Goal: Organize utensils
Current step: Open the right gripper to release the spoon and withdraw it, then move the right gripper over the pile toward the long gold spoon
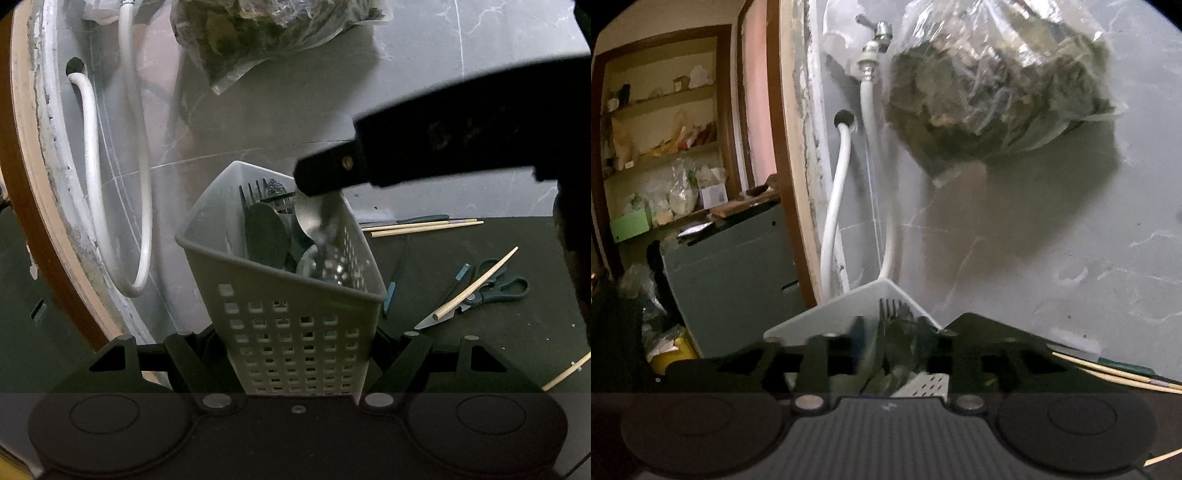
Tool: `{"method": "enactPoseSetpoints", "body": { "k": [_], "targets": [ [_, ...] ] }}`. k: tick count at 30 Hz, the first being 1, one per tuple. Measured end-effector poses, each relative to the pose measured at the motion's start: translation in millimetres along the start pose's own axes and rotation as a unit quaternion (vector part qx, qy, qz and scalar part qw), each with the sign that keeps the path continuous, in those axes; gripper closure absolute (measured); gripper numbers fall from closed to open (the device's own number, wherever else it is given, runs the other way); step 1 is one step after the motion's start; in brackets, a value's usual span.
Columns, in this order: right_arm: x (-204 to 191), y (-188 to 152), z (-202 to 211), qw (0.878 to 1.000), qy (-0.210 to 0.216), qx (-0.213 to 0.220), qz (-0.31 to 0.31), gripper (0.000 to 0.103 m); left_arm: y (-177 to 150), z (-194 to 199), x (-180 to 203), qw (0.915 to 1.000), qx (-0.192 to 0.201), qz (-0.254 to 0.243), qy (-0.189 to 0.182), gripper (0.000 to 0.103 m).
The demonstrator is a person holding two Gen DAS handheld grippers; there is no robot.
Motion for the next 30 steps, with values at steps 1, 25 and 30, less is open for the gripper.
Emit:
{"method": "enactPoseSetpoints", "body": {
  "k": [1, 25, 30],
  "targets": [
    [1, 1, 2, 1.0, -0.001, 0.002, 0.0, 0.059, 0, 0, 0, 1.0, 0.0, 0.0, 0.0, 0.026],
    [157, -122, 171, 0.924, -0.282, -0.054, -0.251, 0.004, 2, -4, 1, 0.9999, -0.002, -0.014, -0.007, 0.025],
    [149, -153, 185, 0.914, -0.278, -0.096, -0.278, 0.004, 4, -5, 1, 0.9998, -0.008, -0.017, -0.008, 0.025]
  ]
}}
Point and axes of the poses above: each gripper's, at about its wrist camera, not at the fingertips, and z roughly against the way its jaws point, x to its right, y to its top, the point moved 5 cm from there along -z, roughly the way its jaws point, and after that the axes turned 1 degree about y, right-handed, at the moved point
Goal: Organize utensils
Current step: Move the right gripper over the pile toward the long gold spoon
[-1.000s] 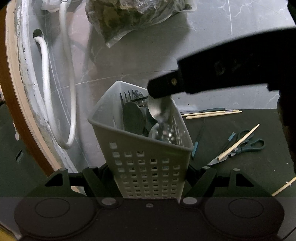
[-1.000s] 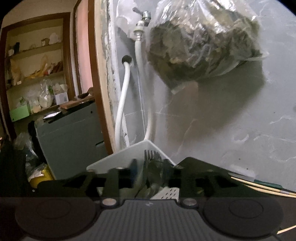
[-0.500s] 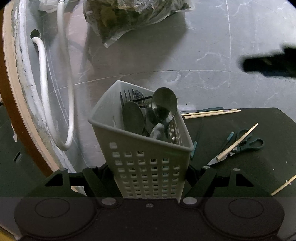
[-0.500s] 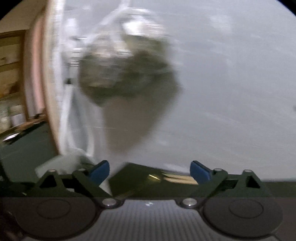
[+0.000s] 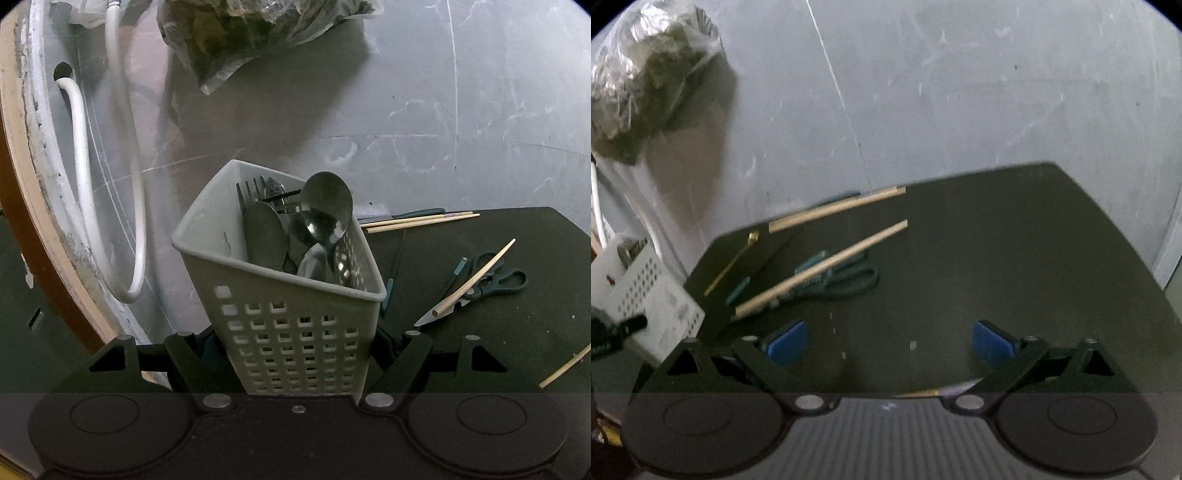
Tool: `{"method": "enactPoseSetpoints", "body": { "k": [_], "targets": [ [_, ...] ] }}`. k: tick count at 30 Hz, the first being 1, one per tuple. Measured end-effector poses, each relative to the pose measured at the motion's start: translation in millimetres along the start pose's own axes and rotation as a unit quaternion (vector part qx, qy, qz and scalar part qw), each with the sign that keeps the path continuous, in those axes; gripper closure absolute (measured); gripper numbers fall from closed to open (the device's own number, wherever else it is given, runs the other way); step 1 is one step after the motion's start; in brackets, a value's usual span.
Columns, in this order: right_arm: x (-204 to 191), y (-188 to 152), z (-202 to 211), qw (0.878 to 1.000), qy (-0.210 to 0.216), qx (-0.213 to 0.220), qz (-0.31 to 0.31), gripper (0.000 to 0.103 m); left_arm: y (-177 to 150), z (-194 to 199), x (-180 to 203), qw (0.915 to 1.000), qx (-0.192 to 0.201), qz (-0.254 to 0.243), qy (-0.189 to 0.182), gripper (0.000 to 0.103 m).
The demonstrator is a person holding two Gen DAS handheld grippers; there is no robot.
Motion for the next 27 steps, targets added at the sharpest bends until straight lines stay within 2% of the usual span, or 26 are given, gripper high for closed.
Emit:
{"method": "enactPoseSetpoints", "body": {
  "k": [5, 13, 18, 24, 27],
  "targets": [
    [-11, -4, -10, 1.0, 0.017, -0.012, 0.006, 0.004, 1, -1, -1, 1.0, -0.003, 0.001, -0.001, 0.025],
    [-51, 15, -40, 0.997, 0.062, -0.013, 0.045, 0.004, -2, 3, -2, 1.0, -0.001, 0.002, 0.003, 0.025],
    [-79, 31, -62, 0.992, 0.1, -0.008, 0.071, 0.004, -5, 8, -3, 1.0, -0.003, 0.002, 0.003, 0.025],
    [-108, 45, -97, 0.985, 0.135, -0.023, 0.108, 0.004, -10, 13, -3, 0.9999, 0.0, 0.007, 0.013, 0.025],
    [-120, 59, -113, 0.981, 0.141, -0.021, 0.134, 0.004, -11, 14, -2, 0.9997, 0.0, 0.012, 0.021, 0.025]
  ]
}}
Point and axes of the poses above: each gripper's, at about its wrist camera, not at the fingertips, and z roughly against the way its jaws point, x to its right, y to its top, the point moved 5 cm from there along -z, roughly the way its jaws point, and after that the axes turned 1 degree about y, right-handed, at the moved point
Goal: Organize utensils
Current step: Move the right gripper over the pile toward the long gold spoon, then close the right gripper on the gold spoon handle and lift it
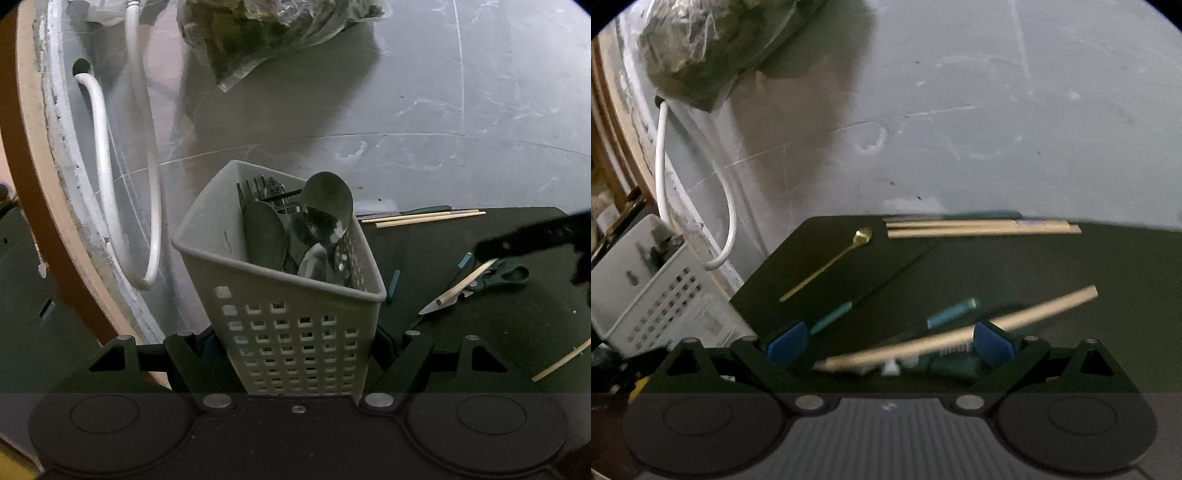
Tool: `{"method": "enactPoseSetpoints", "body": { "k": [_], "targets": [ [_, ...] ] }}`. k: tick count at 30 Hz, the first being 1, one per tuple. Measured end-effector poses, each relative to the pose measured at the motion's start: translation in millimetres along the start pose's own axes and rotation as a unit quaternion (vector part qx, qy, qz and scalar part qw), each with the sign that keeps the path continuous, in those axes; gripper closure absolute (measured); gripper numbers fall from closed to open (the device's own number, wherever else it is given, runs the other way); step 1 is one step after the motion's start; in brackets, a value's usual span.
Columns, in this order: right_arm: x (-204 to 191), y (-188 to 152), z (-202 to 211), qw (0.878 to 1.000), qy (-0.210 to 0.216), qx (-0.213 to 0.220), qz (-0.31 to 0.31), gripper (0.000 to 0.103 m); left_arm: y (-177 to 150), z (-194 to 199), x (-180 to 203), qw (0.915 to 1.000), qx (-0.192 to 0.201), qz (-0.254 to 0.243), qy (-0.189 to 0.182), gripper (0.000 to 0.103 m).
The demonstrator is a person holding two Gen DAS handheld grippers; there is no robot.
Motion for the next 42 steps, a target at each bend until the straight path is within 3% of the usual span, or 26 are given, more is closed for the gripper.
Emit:
{"method": "enactPoseSetpoints", "body": {
  "k": [8, 12, 14, 18, 20, 24, 32, 34, 36, 39, 42],
  "targets": [
    [4, 47, -58, 0.999, 0.042, -0.008, 0.033, 0.003, 2, 1, 2, 0.9997, -0.011, 0.012, 0.019, 0.025],
    [-12, 68, -91, 0.99, 0.14, -0.014, 0.012, 0.004, 2, 1, 3, 0.9994, -0.014, 0.018, 0.027, 0.025],
    [-18, 72, -110, 0.987, 0.16, -0.021, 0.002, 0.007, 2, 2, 3, 0.9992, -0.016, 0.022, 0.03, 0.025],
    [-26, 73, -147, 0.986, 0.161, -0.045, -0.014, 0.015, 3, 1, 2, 0.9989, -0.021, 0.026, 0.034, 0.025],
    [-24, 69, -158, 0.988, 0.142, -0.049, -0.024, 0.02, 5, -1, 3, 0.9988, -0.023, 0.027, 0.035, 0.025],
    [-15, 67, -170, 0.99, 0.129, -0.041, -0.047, 0.02, 6, -2, 4, 0.9987, -0.021, 0.029, 0.037, 0.025],
    [-10, 76, -191, 0.987, 0.147, -0.03, -0.064, 0.019, 3, -1, 2, 0.9988, -0.018, 0.033, 0.033, 0.025],
    [-12, 78, -193, 0.987, 0.144, -0.031, -0.059, 0.023, 3, -1, 2, 0.9988, -0.018, 0.032, 0.033, 0.025],
    [-12, 79, -196, 0.989, 0.135, -0.034, -0.049, 0.045, 3, -1, 2, 0.9988, -0.018, 0.031, 0.033, 0.025],
    [-15, 79, -196, 0.992, 0.117, -0.037, -0.032, 0.056, 3, -1, 2, 0.9987, -0.019, 0.032, 0.034, 0.025],
    [-15, 76, -195, 0.995, 0.089, -0.035, -0.01, 0.091, 3, -1, 2, 0.9987, -0.019, 0.032, 0.034, 0.025]
  ]
}}
Point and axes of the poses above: each gripper's, at about its wrist camera, not at the fingertips, and z roughly against the way its jaws point, x to its right, y to its top, the point moved 5 cm from there along -z, roughly the way its jaws point, and after that the axes turned 1 degree about y, right-handed, at the moved point
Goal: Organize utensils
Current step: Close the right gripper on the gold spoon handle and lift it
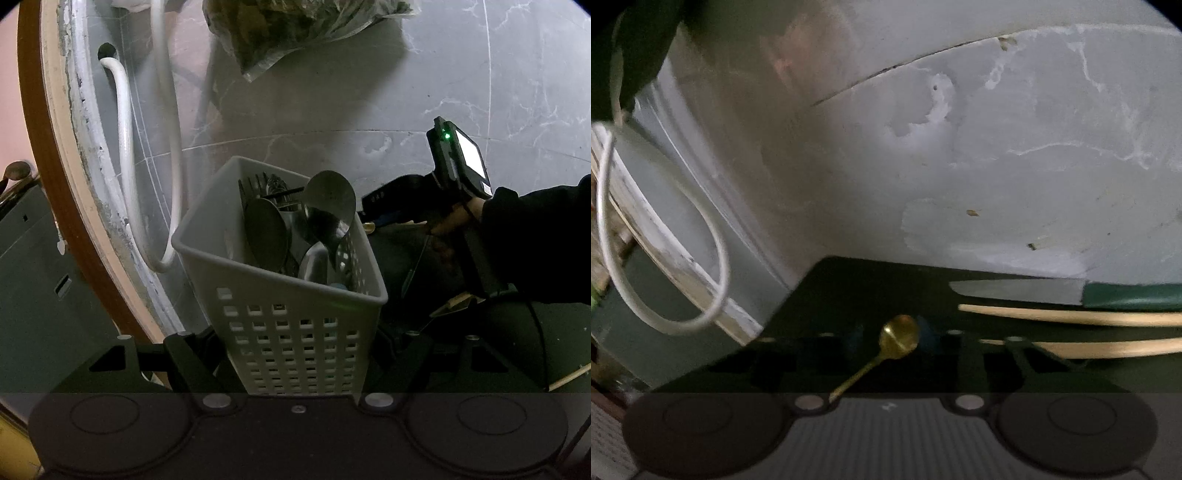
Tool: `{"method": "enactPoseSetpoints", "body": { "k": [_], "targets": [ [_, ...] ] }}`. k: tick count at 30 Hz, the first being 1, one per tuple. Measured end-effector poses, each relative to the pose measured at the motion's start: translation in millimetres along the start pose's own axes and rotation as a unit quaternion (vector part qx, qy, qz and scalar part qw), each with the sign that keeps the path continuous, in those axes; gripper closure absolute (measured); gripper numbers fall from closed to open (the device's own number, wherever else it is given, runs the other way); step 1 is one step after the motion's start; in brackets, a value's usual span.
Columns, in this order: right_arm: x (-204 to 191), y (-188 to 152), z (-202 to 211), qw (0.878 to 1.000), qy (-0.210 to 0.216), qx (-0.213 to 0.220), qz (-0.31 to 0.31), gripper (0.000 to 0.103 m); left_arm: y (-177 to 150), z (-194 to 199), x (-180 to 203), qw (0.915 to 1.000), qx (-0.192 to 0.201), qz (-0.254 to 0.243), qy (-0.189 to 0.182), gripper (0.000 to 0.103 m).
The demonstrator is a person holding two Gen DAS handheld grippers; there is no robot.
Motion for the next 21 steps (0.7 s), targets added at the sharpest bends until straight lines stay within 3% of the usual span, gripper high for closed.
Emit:
{"method": "enactPoseSetpoints", "body": {
  "k": [1, 8, 21],
  "targets": [
    [0, -1, 0, 1.0, -0.011, -0.001, 0.008, 0.096, 0, 0, 0, 1.0, 0.0, 0.0, 0.0, 0.025],
    [-7, -4, 12, 0.999, -0.038, 0.013, 0.012, 0.101, 1, 0, 0, 1.0, -0.002, 0.002, 0.001, 0.025],
    [-50, 11, 118, 0.989, -0.025, 0.139, 0.042, 0.102, 1, -1, -4, 0.9999, 0.0, 0.003, -0.01, 0.026]
  ]
}}
Point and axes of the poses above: each gripper's, at about its wrist camera, not at the fingertips, and z roughly against the way its jaws point, x to its right, y to its top, the point moved 5 cm from there along -z, roughly the way its jaws point, and after that the axes turned 1 degree about y, right-handed, at the moved point
